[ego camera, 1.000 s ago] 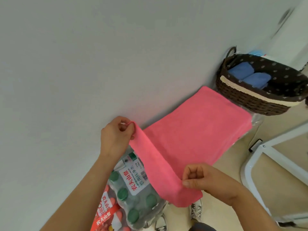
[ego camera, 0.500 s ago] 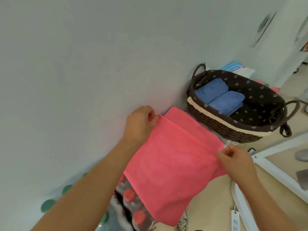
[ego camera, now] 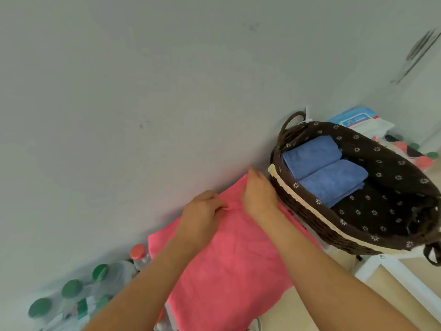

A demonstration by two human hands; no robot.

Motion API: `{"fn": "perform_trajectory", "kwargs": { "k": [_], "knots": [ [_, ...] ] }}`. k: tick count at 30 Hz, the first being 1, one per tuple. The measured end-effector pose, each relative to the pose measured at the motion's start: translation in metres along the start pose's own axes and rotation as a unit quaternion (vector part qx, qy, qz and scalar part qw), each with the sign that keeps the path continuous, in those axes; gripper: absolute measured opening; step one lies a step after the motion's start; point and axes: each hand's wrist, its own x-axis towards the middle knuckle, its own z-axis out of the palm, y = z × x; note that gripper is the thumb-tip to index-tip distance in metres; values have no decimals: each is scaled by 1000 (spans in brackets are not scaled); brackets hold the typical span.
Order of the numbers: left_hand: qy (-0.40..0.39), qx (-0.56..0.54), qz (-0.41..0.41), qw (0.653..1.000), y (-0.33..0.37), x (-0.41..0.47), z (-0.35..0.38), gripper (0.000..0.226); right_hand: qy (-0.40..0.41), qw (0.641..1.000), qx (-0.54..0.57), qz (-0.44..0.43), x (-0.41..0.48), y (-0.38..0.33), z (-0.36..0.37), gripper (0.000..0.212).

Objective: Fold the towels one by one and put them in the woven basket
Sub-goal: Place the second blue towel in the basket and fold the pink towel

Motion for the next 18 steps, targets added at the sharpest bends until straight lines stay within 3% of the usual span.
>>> {"fn": "perform_trajectory", "kwargs": {
  "k": [3, 7, 10, 14, 18],
  "knots": [
    [11, -14, 4, 1000, -3, -8, 0, 16, 27, 999, -33, 27, 16, -4, -2, 26],
    [14, -46, -8, 999, -2, -6, -4, 17, 2, 998, -51, 20, 17, 3, -2, 20],
    [4, -75, -27, 997, 4, 3, -8, 19, -1, 997, 83, 5, 7, 2, -7, 14],
    [7, -130, -51, 990, 17, 15, -15, 23, -60, 955, 291, 9, -17, -7, -27, 7],
    [32, -201, -95, 974, 26, 16, -21, 22, -106, 933, 344, 3, -30, -4, -38, 15]
  ]
}}
